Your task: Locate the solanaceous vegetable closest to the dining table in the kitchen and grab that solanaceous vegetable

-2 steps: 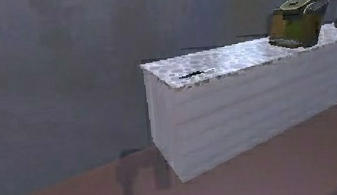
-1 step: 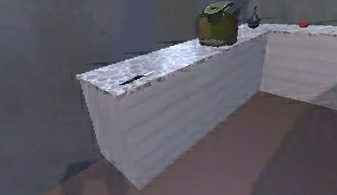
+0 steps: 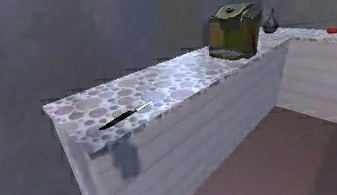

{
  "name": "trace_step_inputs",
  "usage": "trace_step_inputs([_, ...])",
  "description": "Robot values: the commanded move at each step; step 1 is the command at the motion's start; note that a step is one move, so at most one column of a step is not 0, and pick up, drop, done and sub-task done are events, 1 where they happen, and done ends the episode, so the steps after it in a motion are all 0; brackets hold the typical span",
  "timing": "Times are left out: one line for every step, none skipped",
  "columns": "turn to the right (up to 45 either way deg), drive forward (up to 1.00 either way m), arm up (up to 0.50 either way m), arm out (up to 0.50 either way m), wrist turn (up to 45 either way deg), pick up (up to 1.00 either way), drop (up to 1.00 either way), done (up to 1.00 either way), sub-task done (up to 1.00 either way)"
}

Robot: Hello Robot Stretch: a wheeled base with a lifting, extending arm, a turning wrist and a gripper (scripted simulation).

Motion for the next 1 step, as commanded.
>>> trace_step_inputs([42.0, 0.0, 0.0, 0.0, 0.0, 0.0, 0.0, 0.0, 0.0])
